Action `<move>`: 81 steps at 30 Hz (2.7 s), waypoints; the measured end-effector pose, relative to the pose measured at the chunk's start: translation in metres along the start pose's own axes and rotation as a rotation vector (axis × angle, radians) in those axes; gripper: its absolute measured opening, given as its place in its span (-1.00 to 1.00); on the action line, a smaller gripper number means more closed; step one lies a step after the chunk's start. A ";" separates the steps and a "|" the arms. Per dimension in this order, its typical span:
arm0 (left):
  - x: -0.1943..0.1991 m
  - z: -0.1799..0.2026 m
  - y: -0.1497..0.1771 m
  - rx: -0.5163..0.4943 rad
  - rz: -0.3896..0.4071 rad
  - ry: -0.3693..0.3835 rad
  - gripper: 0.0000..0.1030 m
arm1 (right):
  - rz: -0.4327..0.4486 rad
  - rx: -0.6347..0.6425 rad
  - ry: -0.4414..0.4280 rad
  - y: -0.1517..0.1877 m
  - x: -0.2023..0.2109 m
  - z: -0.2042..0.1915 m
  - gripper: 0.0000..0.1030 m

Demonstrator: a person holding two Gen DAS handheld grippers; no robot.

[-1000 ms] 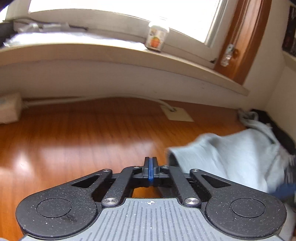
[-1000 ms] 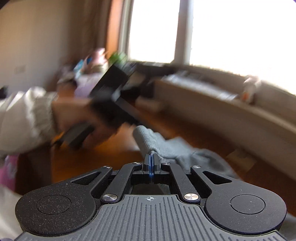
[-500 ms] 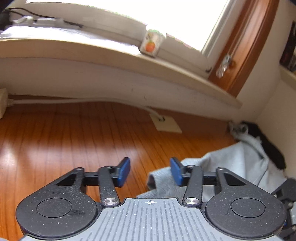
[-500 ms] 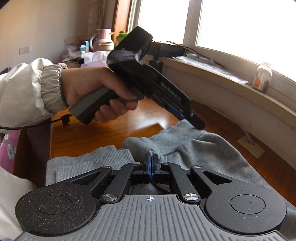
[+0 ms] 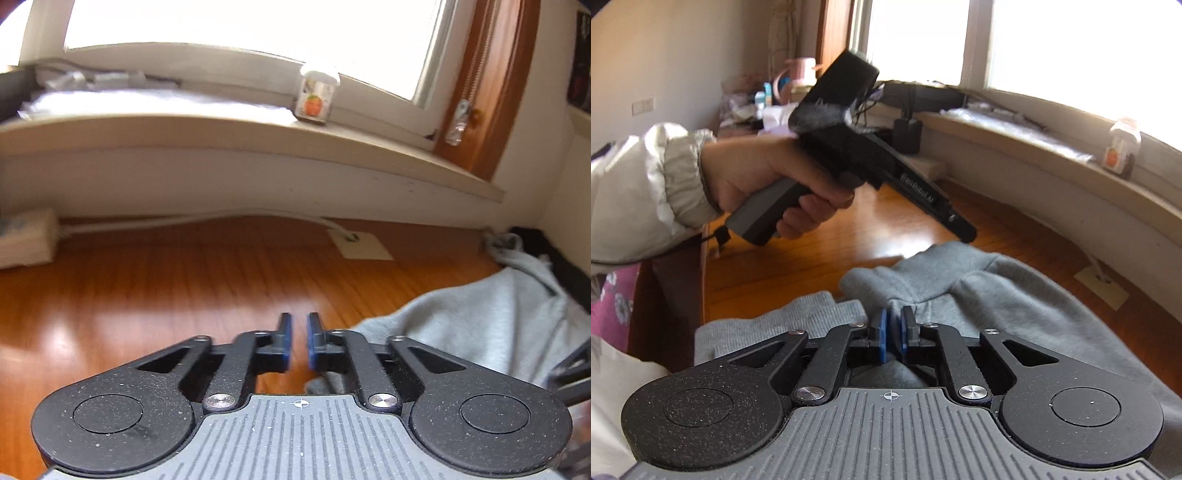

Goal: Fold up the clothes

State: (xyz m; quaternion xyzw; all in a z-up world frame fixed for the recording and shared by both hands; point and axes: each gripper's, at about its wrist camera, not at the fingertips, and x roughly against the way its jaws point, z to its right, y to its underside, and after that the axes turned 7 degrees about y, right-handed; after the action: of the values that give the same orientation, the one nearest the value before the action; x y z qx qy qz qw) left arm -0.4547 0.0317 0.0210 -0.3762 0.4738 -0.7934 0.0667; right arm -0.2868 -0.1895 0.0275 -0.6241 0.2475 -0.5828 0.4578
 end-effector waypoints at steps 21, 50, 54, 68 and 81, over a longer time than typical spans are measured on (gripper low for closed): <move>-0.124 0.201 0.004 -0.257 -0.157 0.215 0.78 | -0.108 -0.457 0.690 0.142 0.133 0.219 0.21; -0.143 0.145 -0.020 -0.252 -0.117 0.051 0.60 | -0.175 -0.447 0.714 0.118 0.066 0.251 0.24; -0.138 0.152 -0.016 -0.295 -0.122 0.050 0.73 | -0.134 -0.486 0.672 0.126 0.090 0.244 0.26; -0.150 0.123 -0.073 -0.313 -0.078 0.255 1.00 | -0.084 -0.483 0.769 0.105 0.144 0.283 0.28; -0.178 0.098 -0.048 -0.303 -0.148 0.349 1.00 | -0.236 -0.574 0.818 0.104 0.095 0.321 -0.81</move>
State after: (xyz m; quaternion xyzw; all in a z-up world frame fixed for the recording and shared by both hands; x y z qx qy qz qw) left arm -0.2515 0.0711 -0.0093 -0.2726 0.5631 -0.7689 -0.1318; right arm 0.0618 -0.2260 0.0173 -0.4693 0.4843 -0.7355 0.0645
